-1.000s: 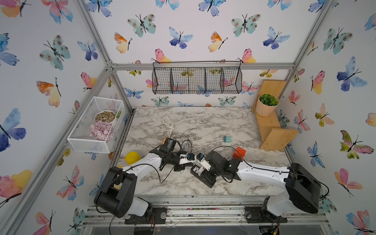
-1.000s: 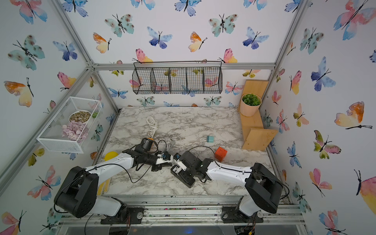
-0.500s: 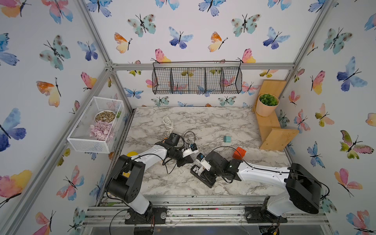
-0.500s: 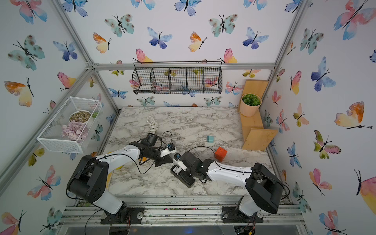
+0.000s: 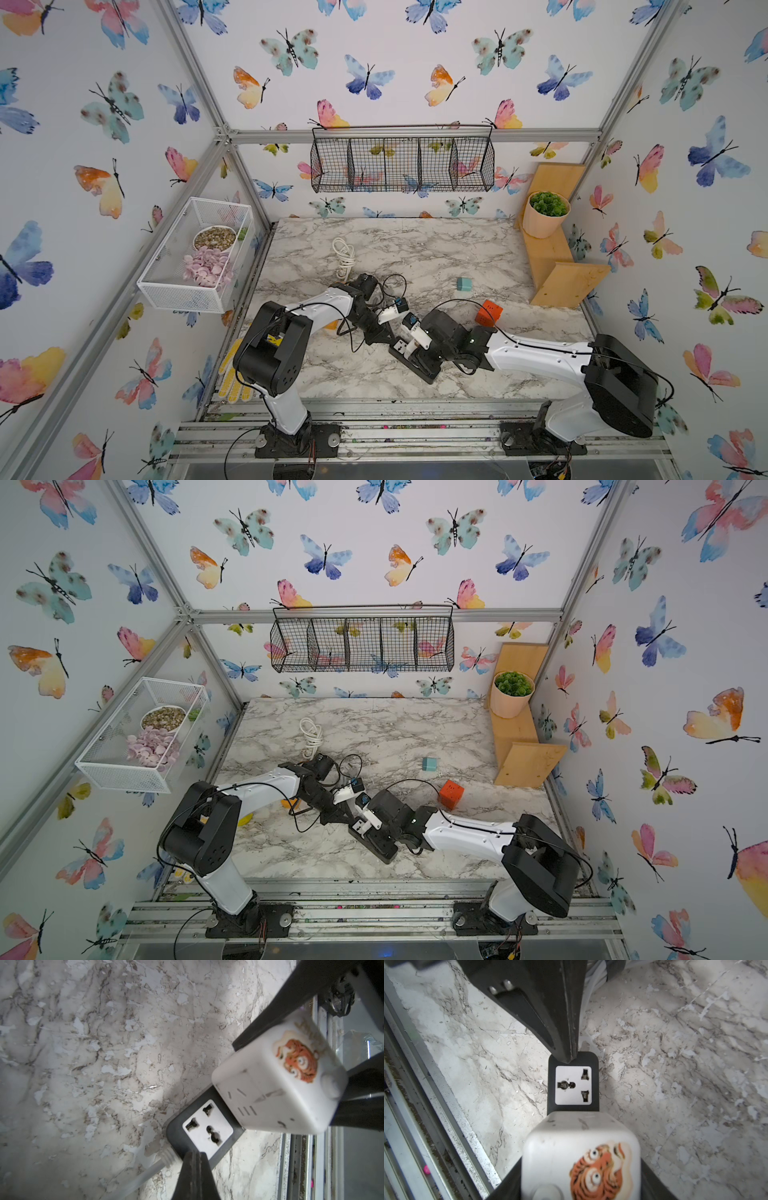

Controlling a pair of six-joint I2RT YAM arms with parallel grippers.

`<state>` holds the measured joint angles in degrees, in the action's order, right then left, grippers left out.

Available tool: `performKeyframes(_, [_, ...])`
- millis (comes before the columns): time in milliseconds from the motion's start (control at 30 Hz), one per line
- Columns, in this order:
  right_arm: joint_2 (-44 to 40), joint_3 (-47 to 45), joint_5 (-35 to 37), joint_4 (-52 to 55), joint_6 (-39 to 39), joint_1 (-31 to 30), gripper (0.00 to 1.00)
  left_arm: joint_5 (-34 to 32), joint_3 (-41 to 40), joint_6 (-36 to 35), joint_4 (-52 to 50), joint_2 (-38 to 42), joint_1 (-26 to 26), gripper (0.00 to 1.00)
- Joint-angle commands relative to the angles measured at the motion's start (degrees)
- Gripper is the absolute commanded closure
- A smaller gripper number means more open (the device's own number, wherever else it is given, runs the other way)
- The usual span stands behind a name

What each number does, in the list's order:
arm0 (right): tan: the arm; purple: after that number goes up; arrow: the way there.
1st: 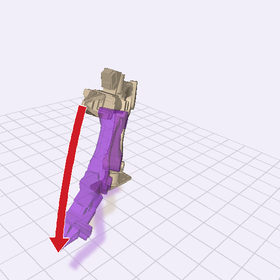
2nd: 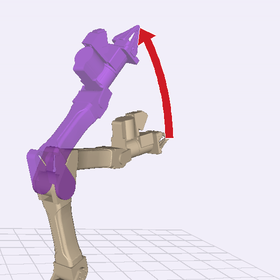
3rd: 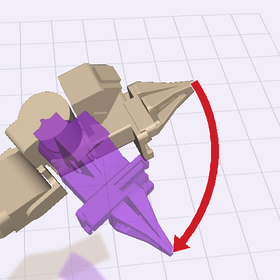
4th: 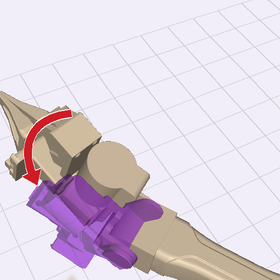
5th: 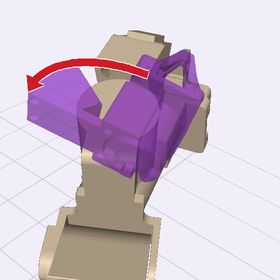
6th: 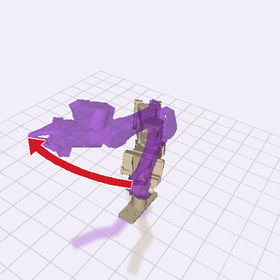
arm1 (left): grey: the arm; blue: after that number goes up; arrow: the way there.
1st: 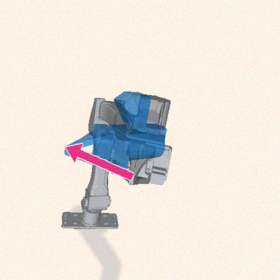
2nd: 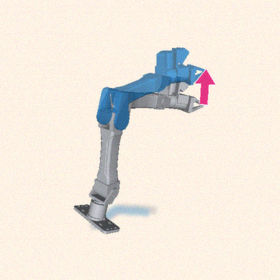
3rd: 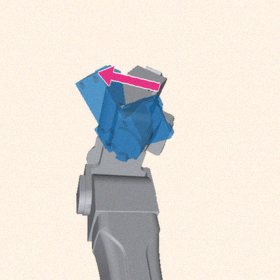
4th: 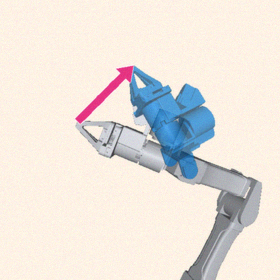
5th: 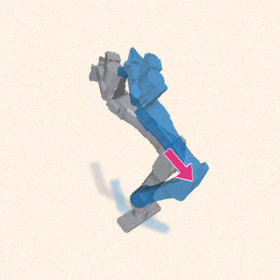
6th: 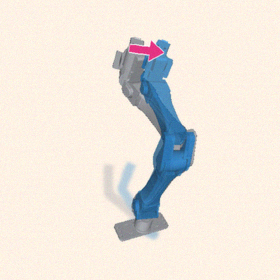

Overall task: Pull the plug off the socket
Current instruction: Remove the plug from the socket.

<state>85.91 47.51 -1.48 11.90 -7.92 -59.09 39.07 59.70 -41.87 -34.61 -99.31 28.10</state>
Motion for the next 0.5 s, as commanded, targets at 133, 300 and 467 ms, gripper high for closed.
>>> performKeyframes(133, [-0.3, -1.3, 0.7, -2.8, -1.7, -0.5, 0.92, 0.2, 1.5, 0.4, -4.9, -3.4, 1.0, 1.0])
performKeyframes(300, [0.0, -1.3, 1.0, -3.8, -2.1, -0.5, 0.95, -1.5, 1.5, 0.7, -6.0, -4.7, 2.2, 1.0])
performKeyframes(467, [0.1, -1.2, 1.5, -4.0, -2.3, -0.5, 0.99, -3.7, 2.6, 1.7, -6.8, -6.6, 3.2, 1.0])
